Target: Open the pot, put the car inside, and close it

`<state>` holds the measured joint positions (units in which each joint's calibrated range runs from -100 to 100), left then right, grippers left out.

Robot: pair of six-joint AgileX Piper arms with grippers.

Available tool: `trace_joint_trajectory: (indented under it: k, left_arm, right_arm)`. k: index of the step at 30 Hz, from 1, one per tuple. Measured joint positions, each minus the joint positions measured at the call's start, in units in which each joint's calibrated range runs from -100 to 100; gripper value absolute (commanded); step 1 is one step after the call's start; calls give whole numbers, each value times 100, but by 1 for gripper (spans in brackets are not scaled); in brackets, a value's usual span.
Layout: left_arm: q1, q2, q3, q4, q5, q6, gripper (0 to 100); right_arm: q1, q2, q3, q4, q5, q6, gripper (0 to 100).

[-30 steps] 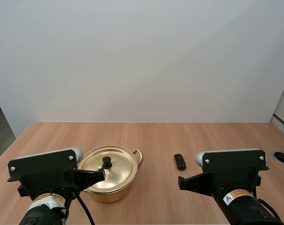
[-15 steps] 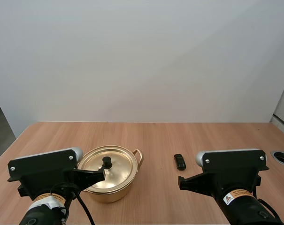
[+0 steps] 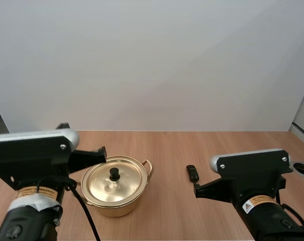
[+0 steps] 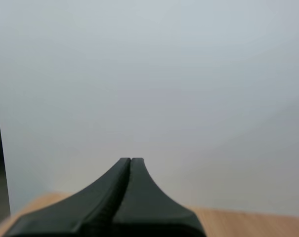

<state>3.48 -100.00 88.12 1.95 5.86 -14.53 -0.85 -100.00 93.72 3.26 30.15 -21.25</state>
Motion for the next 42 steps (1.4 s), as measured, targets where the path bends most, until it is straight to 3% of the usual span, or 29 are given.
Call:
trace_joint_trajectory:
  k: [7,11,18,25,32,35,40,42]
  left_arm:
    - [17,0,-1378,-309,-122,731,0]
    - [17,0,-1917,-623,882,1027,0]
    - [25,910,-2362,-1776,2690,2078,0]
    - [53,2277,-2934,-2649,4529,3134,0]
    - [53,3549,-3307,-2810,6251,4128,1]
    - [53,4144,-3307,-2923,7060,4592,20]
    - [53,5098,-3307,-3135,8355,4937,91]
    - [53,5494,-3307,-3135,8709,4937,100]
  right_arm:
    - [0,0,-1143,-46,941,67,0]
    - [0,0,-1752,-64,1058,42,0]
    - [44,0,-2535,-6,939,-242,0]
    - [44,0,-2650,-670,2067,-343,0]
    - [44,0,-2474,-367,2080,-1118,0]
    - [44,0,-2180,-151,2125,-1284,0]
    - [36,0,-1885,-121,2095,-1335,0]
    - [36,0,-1899,-109,2058,-1335,0]
